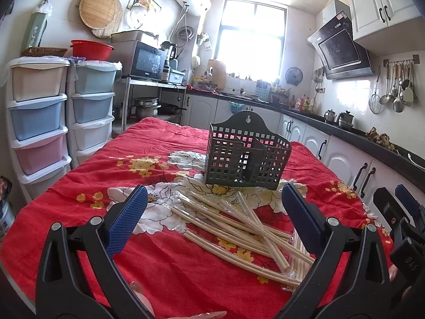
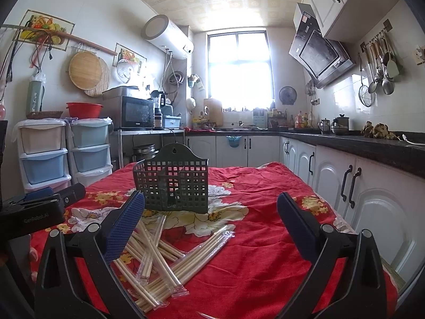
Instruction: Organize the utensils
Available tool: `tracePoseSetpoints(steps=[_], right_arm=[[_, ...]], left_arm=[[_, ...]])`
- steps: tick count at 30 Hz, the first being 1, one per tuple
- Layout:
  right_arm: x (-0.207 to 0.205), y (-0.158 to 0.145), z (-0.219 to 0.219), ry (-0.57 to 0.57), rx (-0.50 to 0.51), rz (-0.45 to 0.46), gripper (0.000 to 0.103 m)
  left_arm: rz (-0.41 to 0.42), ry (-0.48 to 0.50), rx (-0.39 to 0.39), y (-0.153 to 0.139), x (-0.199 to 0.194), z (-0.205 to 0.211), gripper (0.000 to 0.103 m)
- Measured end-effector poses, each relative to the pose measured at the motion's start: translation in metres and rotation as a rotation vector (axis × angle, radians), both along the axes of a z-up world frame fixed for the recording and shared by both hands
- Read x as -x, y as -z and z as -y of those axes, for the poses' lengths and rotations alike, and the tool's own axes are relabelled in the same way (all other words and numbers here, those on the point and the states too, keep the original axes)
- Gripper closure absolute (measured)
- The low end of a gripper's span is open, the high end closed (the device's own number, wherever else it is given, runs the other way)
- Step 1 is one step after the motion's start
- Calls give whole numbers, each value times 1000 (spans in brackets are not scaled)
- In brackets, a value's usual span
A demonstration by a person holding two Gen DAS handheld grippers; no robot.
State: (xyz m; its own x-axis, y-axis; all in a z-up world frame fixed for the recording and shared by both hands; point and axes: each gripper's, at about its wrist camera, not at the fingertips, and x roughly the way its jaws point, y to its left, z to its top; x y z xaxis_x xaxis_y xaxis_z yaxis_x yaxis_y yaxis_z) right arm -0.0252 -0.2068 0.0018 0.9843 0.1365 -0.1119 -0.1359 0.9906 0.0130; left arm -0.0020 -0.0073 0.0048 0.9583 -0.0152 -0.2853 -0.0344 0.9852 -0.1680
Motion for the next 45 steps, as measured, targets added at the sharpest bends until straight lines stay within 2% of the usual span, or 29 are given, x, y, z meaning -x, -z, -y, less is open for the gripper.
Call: tracePoseSetpoints(steps=[8, 17, 30, 37, 45], right_arm=[[-1, -1, -2, -20, 8, -4, 6], [-7, 0, -9, -79, 28, -27, 6], [-26, -7, -24, -188, 66, -91, 6], [-46, -15, -26, -219, 67, -131, 6], [-74, -20, -24, -209, 95, -171, 6]], left_arm=[[-11, -6, 12, 3, 1, -5, 10], [-89, -59, 49, 12, -8, -26, 10], [-175, -85, 119, 14, -23, -59, 10], [-252, -46, 141, 14, -40, -62, 10], [-376, 14, 160, 28, -66, -56, 10]])
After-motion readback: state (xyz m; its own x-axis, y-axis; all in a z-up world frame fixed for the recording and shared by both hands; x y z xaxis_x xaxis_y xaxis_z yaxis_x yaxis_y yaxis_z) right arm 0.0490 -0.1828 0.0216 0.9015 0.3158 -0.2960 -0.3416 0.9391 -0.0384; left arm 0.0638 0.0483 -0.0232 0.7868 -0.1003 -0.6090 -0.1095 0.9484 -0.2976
